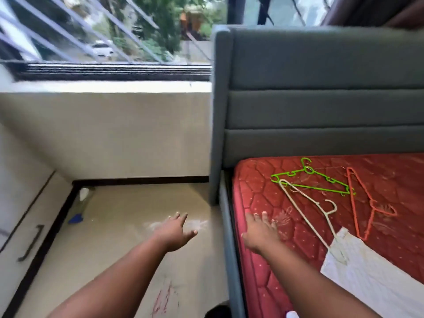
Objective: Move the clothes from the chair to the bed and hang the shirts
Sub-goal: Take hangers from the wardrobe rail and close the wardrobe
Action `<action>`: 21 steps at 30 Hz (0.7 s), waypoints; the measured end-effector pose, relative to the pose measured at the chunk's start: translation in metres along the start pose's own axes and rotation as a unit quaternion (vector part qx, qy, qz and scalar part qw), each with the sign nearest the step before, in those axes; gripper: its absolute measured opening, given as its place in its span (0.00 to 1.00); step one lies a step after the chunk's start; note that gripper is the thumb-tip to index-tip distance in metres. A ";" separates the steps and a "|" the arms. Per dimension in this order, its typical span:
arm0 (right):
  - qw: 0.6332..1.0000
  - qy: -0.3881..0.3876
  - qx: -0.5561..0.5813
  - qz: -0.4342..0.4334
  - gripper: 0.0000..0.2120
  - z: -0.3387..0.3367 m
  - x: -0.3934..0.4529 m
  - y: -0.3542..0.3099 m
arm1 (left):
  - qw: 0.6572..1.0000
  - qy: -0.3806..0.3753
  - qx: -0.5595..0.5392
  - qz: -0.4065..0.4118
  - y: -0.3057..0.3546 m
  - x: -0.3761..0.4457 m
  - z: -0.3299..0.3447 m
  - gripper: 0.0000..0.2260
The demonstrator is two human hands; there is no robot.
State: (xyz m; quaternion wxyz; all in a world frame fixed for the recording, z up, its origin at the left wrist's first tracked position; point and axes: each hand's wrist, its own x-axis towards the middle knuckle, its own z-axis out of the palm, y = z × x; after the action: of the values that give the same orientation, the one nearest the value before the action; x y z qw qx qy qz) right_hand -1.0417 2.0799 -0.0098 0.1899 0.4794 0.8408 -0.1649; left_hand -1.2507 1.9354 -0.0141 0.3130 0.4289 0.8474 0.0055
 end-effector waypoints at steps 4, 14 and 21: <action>0.994 -0.002 -0.062 -0.086 0.36 0.008 -0.061 -0.076 | 0.998 0.036 0.000 -0.047 -0.057 -0.096 -0.010 0.38; 0.922 -0.001 -0.148 -0.358 0.34 0.044 -0.172 -0.216 | 0.958 0.142 -0.110 -0.224 -0.141 -0.284 0.040 0.36; 0.840 -0.056 -0.239 -0.484 0.38 0.130 -0.267 -0.238 | 0.919 0.079 -0.172 -0.345 -0.158 -0.407 0.151 0.39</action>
State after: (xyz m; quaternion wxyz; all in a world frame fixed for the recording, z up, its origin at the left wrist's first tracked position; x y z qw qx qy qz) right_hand -1.1023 1.7060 0.0264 0.2416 -0.0588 0.9670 -0.0559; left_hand -1.1067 1.4991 0.0342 0.2965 0.0475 0.9507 0.0770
